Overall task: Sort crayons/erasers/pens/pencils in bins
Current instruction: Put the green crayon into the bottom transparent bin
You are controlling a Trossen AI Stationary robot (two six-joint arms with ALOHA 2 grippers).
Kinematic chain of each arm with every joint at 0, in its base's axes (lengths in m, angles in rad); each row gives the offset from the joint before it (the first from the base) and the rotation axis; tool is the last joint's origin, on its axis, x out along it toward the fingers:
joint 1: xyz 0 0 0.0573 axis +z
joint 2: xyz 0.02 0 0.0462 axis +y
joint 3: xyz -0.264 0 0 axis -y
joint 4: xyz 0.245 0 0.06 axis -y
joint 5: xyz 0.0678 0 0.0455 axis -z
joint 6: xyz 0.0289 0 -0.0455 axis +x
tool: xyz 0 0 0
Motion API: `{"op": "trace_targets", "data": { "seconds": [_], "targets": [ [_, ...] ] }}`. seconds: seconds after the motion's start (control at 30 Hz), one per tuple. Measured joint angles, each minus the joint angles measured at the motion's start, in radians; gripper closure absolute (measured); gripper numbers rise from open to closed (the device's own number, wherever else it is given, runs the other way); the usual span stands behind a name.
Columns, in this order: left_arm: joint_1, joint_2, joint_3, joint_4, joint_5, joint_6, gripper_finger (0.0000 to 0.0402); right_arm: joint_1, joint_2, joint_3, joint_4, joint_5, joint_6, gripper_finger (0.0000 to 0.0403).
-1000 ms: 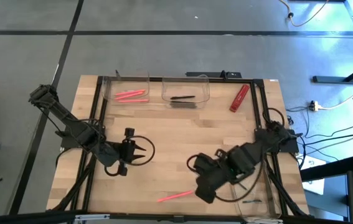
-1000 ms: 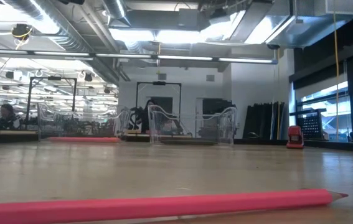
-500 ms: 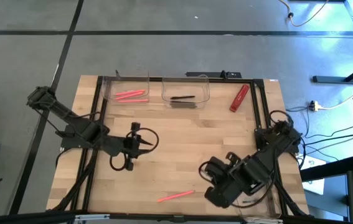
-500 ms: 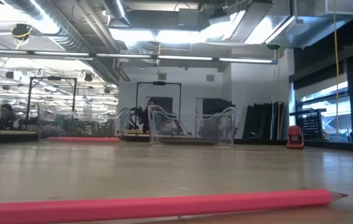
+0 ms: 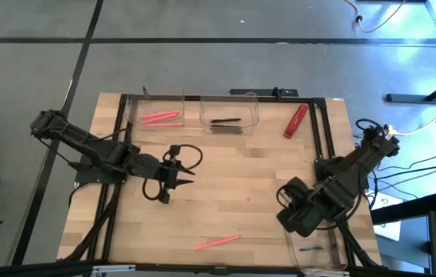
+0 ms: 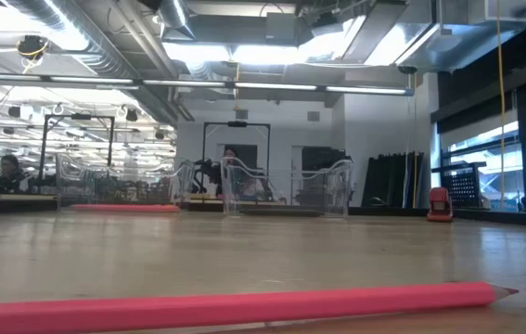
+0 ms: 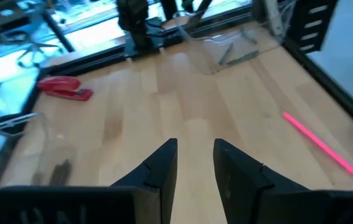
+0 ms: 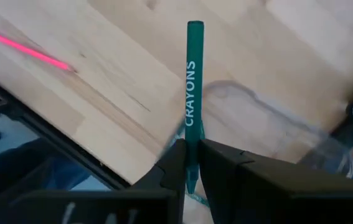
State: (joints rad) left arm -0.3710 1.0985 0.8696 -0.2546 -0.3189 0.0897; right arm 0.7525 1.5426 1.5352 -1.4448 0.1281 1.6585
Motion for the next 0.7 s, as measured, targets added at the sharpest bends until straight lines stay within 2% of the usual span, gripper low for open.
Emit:
{"op": "trace_targets", "data": {
  "seconds": [0.33, 0.53, 0.7],
  "targets": [
    [0.103, 0.0, 0.0, 0.006, 0.348, 0.0, 0.0305, 0.082, -0.075, -0.25, 0.181, -0.117, 0.183, 0.0359],
    [0.123, 0.0, 0.0, 0.007, 0.364, -0.001, 0.0305, 0.135, -0.073, -0.361, 0.336, -0.232, 0.277, 0.0359],
    [0.127, 0.0, 0.0, 0.007, 0.365, 0.0, 0.0305, 0.172, -0.073, -0.427, 0.428, -0.236, 0.327, 0.0359]
  ]
}}
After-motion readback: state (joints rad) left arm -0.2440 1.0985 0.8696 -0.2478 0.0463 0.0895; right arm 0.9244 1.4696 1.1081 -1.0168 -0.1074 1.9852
